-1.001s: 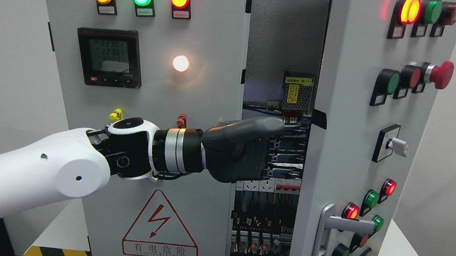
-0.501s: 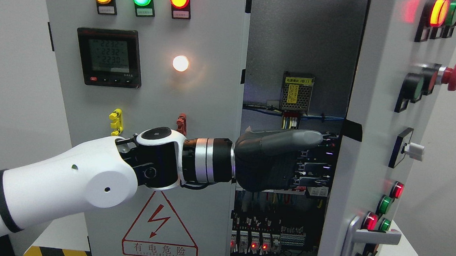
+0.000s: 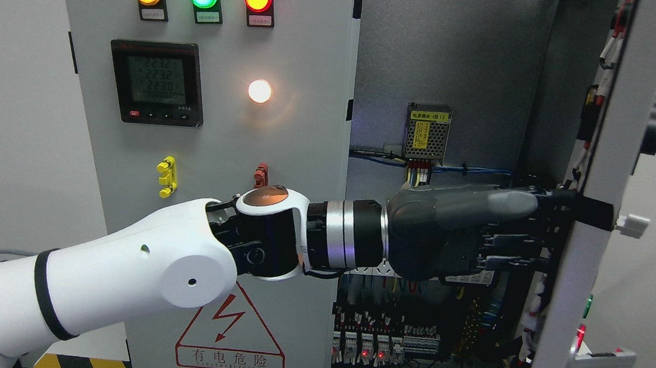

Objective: Open door with both hands
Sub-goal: 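Insert the left hand behind the edge of the handled door and push outward, then sweep the left arm outward to swing the handled door wide open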

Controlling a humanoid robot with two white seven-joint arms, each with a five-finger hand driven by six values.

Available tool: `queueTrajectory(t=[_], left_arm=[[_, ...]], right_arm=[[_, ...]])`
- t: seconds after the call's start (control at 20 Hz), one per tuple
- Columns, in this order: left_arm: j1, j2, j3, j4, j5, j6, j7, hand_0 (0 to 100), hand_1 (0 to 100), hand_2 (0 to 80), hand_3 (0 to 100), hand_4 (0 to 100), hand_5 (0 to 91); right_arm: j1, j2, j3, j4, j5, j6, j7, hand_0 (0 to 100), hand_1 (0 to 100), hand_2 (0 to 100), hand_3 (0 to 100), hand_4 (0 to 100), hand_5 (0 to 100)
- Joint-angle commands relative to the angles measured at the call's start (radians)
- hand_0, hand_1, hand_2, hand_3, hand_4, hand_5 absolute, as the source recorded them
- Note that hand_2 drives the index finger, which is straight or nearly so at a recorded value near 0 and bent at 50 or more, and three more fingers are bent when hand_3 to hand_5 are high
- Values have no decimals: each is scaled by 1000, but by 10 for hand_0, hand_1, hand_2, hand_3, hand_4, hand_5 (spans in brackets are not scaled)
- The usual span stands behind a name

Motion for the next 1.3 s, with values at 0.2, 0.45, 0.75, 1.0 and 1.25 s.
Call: queueTrajectory(t=[0.2,0.45,0.75,1.0,1.25], left_arm=[[30,-183,78,-26,-60,0,78,120,556,0,0,0,0],[93,-283,79,-17,-127,-1,164,120,556,0,0,0,0],[93,-352,102,-1,-130,-1,204,120,556,0,0,0,0],[82,-423,127,56,-133,-1,244,120,556,0,0,0,0],[85,-482,124,100,-163,-4,274,120,556,0,0,0,0]], right_arm=[[0,0,23,0,-5,0,-1,56,142,0,0,0,0],[0,0,23,0,-5,0,-1,56,142,0,0,0,0],[0,0,23,0,-5,0,-1,56,142,0,0,0,0],[0,0,23,0,-5,0,-1,56,142,0,0,0,0],[0,0,23,0,-5,0,-1,56,142,0,0,0,0]])
